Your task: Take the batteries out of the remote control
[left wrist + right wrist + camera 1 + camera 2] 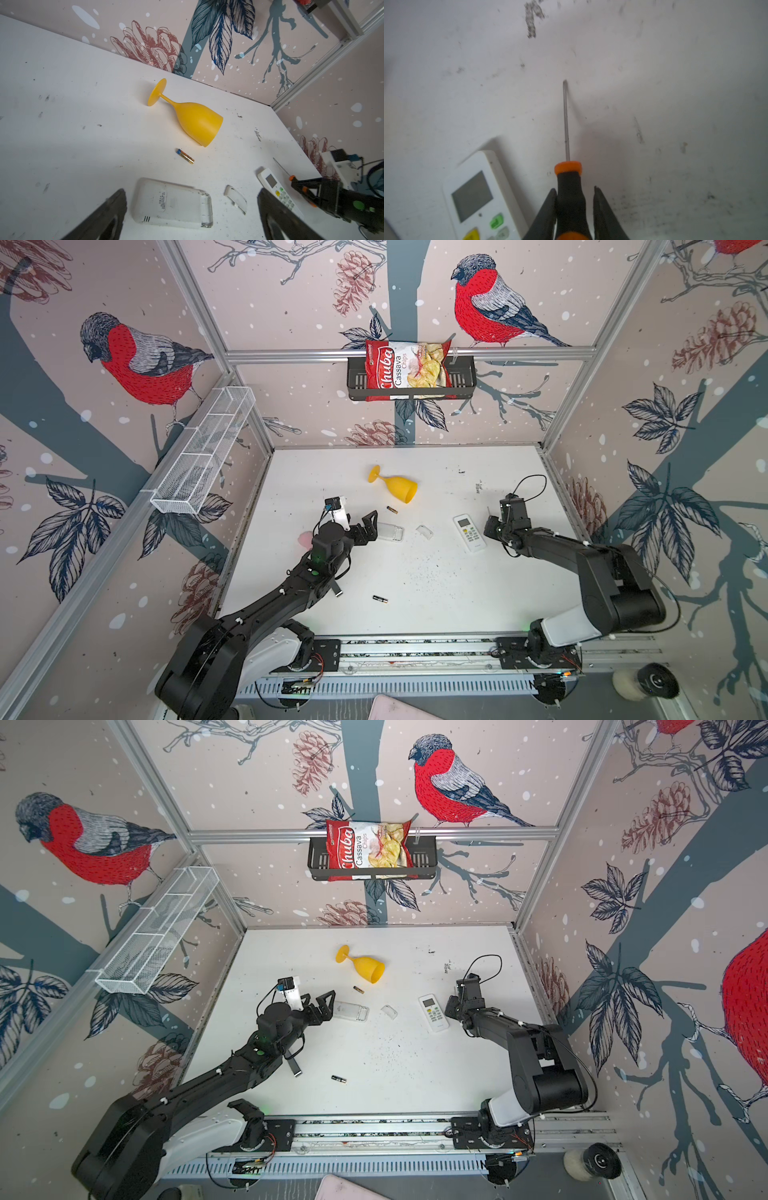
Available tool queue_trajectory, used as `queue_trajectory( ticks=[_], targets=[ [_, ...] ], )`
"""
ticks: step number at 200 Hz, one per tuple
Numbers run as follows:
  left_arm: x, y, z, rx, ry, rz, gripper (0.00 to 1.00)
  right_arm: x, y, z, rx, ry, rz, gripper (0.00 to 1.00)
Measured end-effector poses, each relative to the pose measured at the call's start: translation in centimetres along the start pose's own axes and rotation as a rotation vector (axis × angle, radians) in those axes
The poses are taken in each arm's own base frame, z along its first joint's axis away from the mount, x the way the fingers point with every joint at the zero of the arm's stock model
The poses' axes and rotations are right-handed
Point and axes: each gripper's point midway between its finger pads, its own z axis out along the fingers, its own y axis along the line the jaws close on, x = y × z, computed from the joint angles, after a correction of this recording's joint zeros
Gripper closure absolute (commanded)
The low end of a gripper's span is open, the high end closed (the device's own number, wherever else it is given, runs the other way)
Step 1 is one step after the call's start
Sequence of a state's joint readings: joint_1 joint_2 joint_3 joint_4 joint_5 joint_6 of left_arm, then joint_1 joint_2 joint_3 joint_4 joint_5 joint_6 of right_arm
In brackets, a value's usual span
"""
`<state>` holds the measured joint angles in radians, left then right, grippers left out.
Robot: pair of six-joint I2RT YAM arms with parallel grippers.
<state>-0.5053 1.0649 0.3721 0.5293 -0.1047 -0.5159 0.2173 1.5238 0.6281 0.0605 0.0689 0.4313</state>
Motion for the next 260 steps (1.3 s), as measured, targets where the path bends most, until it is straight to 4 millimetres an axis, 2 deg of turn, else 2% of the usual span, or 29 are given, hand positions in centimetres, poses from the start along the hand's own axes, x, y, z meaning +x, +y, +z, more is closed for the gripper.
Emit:
queue_trajectory(
  ticks=[31,59,75,101,116,145,169,217,260],
  targets=[
    [0.4,-0.4,-0.1,0.028,0.013,0.004,0.03,0.6,-0.5,0.1,0.019,0.019,0.020,0.57],
    [0.6,-0.8,-0.2,0.053,0.022,0.017,0.03,0.3,-0.5,-0.4,0.019,0.007,0.024,0.51],
    [0.3,-1.0,-0.3,0.061,0.019,0.020,0.03,-0.2,-0.1,-1.1,0.011,-0.016,0.015,0.40],
    [-0.3,-1.6,-0.3,0.080,0.013,0.024,0.03,-1.2,1.5,-2.6,-0.026,-0.064,-0.036,0.13],
    [-0.2,-1.6,-0.2,0.078,0.020,0.025,0.03,-1.7,3.1,-3.4,-0.058,-0.080,-0.097,0.07],
    [0.7,-1.3,0.1,0.067,0.052,0.024,0.03,-2.5,6.8,-3.2,-0.120,-0.058,-0.221,0.03],
    [1.6,-1.1,0.5,0.064,0.085,0.018,0.03,-1.9,8.4,-2.0,-0.129,0.009,-0.309,0.02],
    [3.3,-0.2,1.1,0.034,0.141,0.020,0.03,-0.5,8.7,0.2,-0.118,0.126,-0.395,0.02],
    [3.7,-0.1,1.5,0.027,0.158,0.024,0.03,0.1,10.2,1.6,-0.125,0.172,-0.471,0.05]
  ],
)
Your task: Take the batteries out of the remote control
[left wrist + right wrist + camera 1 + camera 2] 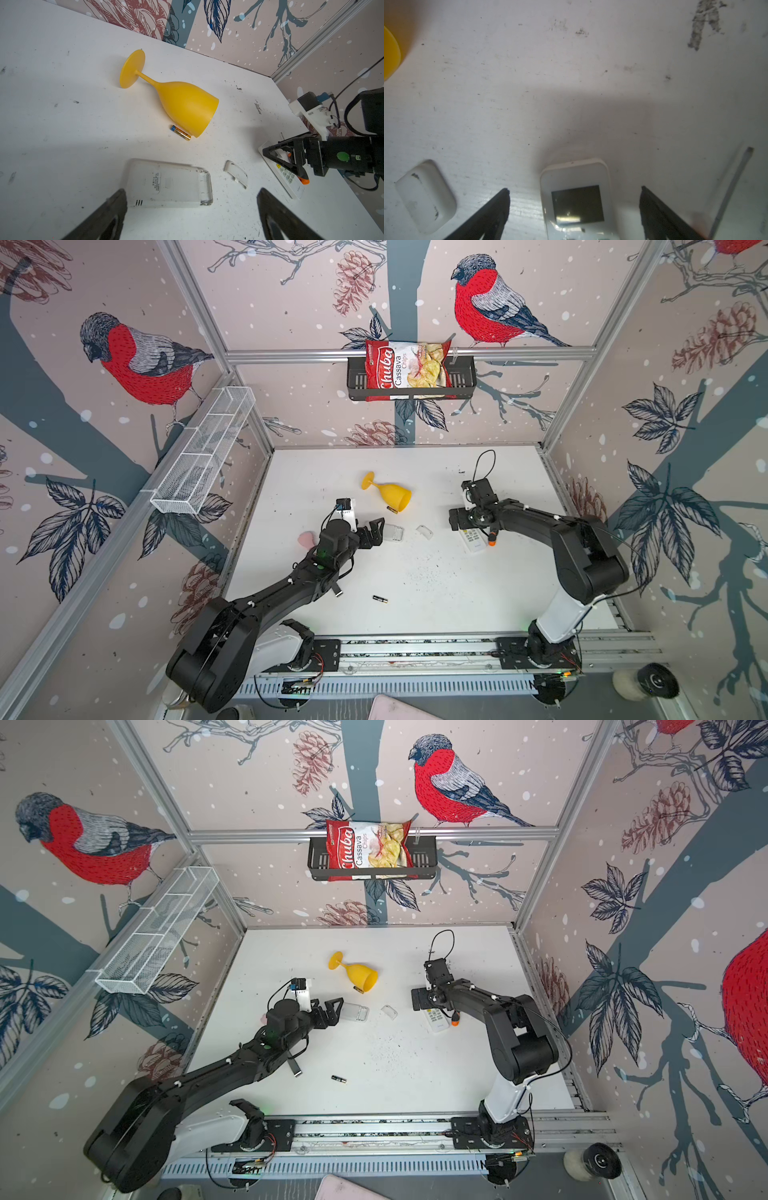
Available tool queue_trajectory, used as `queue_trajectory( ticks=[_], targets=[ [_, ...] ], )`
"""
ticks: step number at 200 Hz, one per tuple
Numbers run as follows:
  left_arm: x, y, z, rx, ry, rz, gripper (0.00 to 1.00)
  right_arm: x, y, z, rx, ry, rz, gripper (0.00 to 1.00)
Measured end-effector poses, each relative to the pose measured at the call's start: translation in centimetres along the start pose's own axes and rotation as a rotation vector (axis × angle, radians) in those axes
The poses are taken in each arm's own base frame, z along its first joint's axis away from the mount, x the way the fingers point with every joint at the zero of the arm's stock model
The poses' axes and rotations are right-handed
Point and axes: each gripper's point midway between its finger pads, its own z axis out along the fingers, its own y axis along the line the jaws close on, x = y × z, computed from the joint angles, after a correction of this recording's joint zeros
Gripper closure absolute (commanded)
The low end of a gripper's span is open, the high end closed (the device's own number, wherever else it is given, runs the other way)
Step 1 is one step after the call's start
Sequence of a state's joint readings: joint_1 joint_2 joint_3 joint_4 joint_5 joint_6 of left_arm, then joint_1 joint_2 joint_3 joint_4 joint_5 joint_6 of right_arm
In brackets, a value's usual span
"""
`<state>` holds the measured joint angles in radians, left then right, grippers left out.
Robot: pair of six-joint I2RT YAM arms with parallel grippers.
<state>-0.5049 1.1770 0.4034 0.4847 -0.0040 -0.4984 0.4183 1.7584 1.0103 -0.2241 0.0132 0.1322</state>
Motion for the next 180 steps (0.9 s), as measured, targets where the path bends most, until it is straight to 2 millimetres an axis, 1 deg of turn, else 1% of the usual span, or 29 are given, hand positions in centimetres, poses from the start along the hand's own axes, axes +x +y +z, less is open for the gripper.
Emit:
queue_trajectory(
  ticks=[14,32,58,82,110,124,145,180],
  targets=[
    [0.0,0.0,0.0,-0.001,0.001,0.000,0.03,0.2,0.2,0.6,-0.001,0.021,-0.009,0.06],
    [0.1,0.0,0.0,-0.001,0.002,0.000,0.04,0.8,0.1,1.3,0.005,0.052,-0.018,0.08],
    [0.1,0.0,0.0,-0.001,0.003,0.000,0.04,0.5,-0.5,1.6,0.015,0.050,-0.022,0.14],
    [0.3,0.1,0.1,-0.001,0.008,0.000,0.04,0.3,-0.9,1.7,0.019,0.049,-0.011,0.23],
    [0.3,0.0,0.1,0.006,0.013,0.000,0.05,0.1,-0.9,1.9,0.018,0.049,-0.012,0.29],
    [0.3,-0.3,0.1,0.017,0.017,-0.001,0.05,0.1,-0.7,2.0,0.016,0.047,-0.016,0.34],
    [-0.4,-0.7,0.0,0.025,0.009,-0.002,0.05,-0.1,-0.3,2.1,0.014,0.043,-0.024,0.45],
    [-1.1,-1.2,-0.4,0.039,-0.009,-0.021,0.06,-0.2,-0.1,2.1,0.008,0.038,-0.026,0.57]
  ],
)
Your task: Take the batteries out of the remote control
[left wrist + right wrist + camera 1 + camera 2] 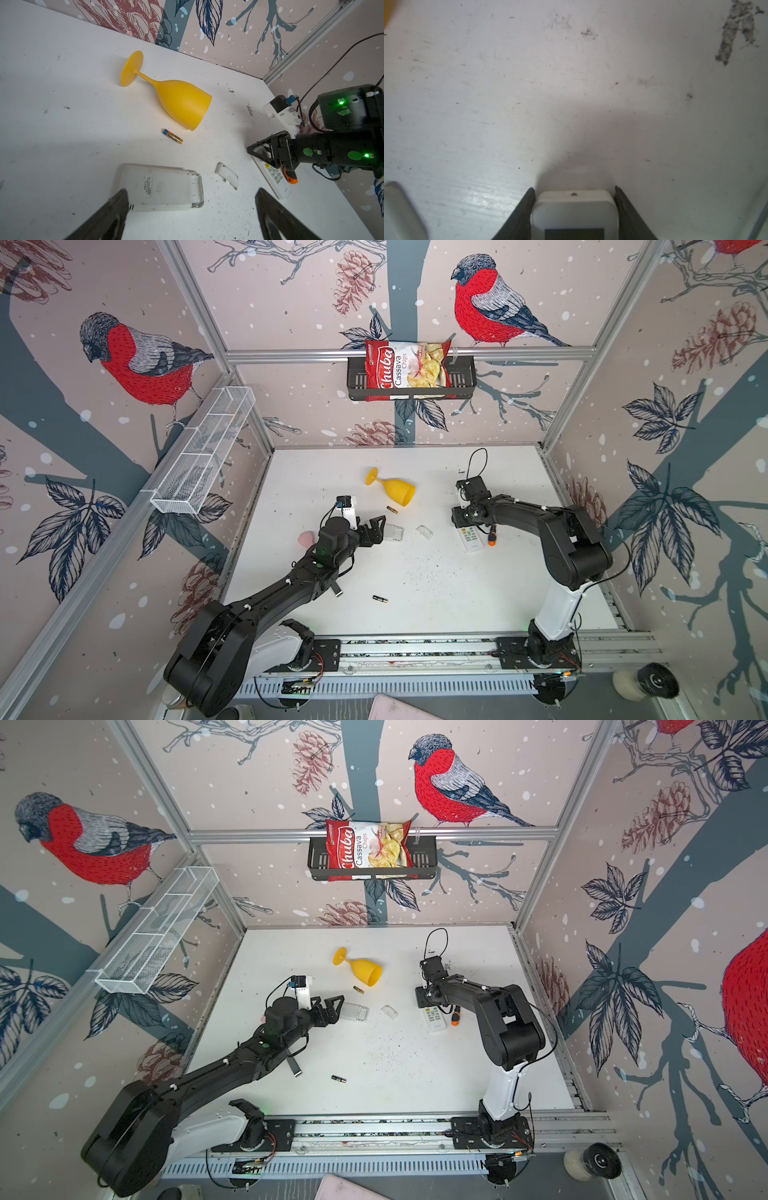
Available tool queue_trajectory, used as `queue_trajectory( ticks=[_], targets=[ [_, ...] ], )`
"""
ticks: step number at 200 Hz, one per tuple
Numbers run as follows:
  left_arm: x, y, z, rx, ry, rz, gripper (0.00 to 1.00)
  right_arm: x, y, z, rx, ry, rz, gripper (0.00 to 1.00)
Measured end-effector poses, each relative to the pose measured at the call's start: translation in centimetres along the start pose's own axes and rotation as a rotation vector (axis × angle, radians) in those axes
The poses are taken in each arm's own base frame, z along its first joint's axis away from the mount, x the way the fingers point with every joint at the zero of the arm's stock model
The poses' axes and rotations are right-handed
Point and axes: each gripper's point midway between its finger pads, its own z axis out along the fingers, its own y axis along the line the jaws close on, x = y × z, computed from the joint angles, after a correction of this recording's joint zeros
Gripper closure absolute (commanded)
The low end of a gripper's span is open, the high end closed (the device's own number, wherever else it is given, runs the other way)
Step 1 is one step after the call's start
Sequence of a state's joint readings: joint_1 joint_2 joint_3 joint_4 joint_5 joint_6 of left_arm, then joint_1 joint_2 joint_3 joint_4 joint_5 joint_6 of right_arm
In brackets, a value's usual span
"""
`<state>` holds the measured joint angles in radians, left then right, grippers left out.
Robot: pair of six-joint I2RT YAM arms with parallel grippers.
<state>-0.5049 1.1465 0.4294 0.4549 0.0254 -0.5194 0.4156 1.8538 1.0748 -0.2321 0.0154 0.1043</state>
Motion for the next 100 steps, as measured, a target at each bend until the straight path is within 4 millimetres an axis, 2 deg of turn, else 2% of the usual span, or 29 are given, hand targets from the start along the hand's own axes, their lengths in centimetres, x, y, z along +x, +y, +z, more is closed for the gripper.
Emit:
queue_trajectory(
  ticks=[46,67,100],
  targets=[
    [-0.1,-0.9,-0.3,0.040,0.007,-0.005,0.08,0.2,1.3,-1.2,-0.074,0.015,0.007,0.66],
    [-0.6,-2.0,-0.3,0.097,0.013,-0.006,0.14,-1.1,2.3,-2.9,-0.142,-0.030,0.021,0.68],
    [-2.4,-4.4,-0.4,0.207,-0.001,0.001,0.17,-4.3,4.3,-5.6,-0.282,-0.120,0.024,0.70]
  ],
)
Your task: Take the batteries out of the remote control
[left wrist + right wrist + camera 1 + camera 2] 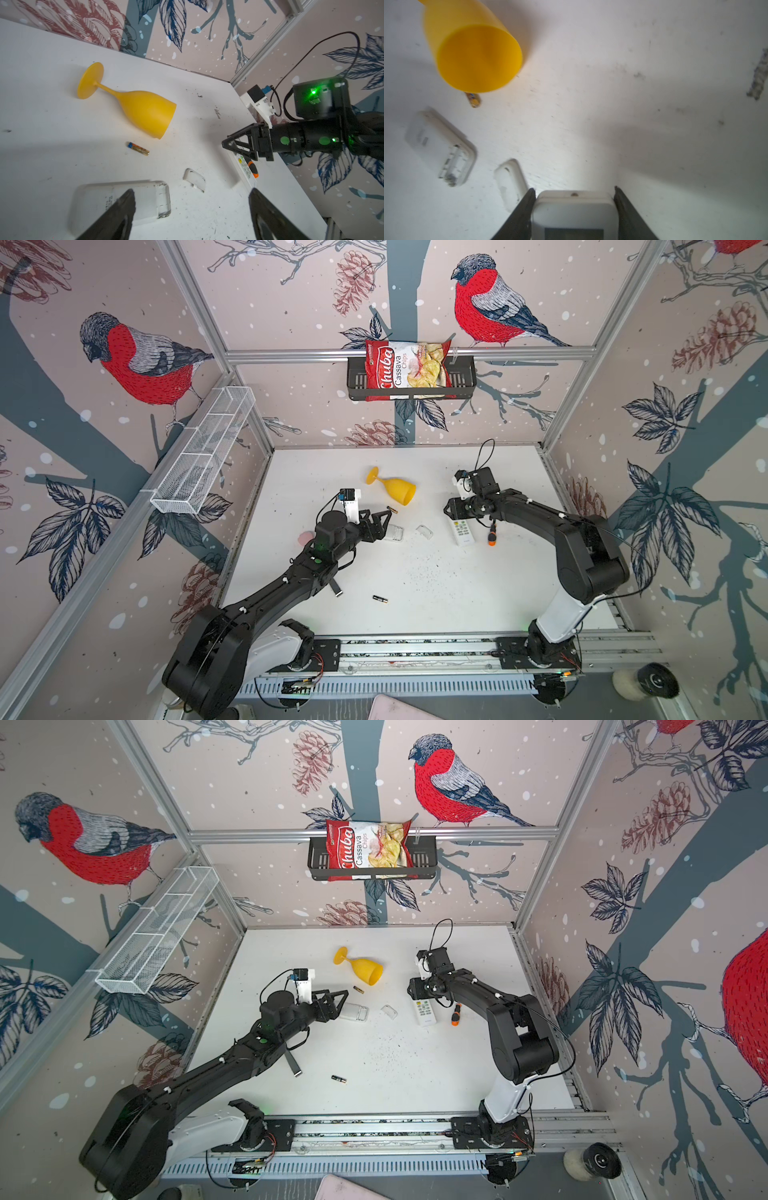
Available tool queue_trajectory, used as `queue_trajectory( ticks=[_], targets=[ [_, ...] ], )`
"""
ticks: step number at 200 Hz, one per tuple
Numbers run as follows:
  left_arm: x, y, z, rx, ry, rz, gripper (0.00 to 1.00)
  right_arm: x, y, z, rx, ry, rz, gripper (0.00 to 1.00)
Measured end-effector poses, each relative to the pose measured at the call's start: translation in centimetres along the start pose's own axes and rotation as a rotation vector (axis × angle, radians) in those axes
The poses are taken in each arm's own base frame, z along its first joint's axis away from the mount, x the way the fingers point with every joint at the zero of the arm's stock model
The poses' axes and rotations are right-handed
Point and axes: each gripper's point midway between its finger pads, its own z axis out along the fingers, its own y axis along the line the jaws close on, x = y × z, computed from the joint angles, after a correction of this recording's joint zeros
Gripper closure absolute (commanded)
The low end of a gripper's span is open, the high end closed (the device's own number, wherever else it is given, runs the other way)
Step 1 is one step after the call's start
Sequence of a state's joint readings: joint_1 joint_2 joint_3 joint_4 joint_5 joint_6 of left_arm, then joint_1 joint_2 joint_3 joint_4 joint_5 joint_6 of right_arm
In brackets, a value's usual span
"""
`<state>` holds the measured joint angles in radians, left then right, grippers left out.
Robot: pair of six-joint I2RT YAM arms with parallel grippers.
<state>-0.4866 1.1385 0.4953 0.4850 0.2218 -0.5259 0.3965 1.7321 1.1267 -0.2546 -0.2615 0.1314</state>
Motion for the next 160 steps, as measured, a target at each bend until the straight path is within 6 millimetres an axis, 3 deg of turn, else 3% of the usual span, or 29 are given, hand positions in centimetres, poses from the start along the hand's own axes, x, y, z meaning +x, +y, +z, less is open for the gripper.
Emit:
queue_trajectory(
  ticks=[74,116,160],
  targets=[
    [-2.0,-3.2,0.7,0.278,-0.032,0.059,0.17,-8.8,7.8,-5.5,-0.401,-0.225,-0.109,0.71],
    [-2.7,-5.1,3.2,0.446,-0.012,0.096,0.18,-11.7,10.8,-7.3,-0.594,-0.290,-0.173,0.73],
    [-3.0,-6.6,5.8,0.624,0.014,0.083,0.16,-13.4,13.5,-9.6,-0.767,-0.336,-0.235,0.74]
  ],
)
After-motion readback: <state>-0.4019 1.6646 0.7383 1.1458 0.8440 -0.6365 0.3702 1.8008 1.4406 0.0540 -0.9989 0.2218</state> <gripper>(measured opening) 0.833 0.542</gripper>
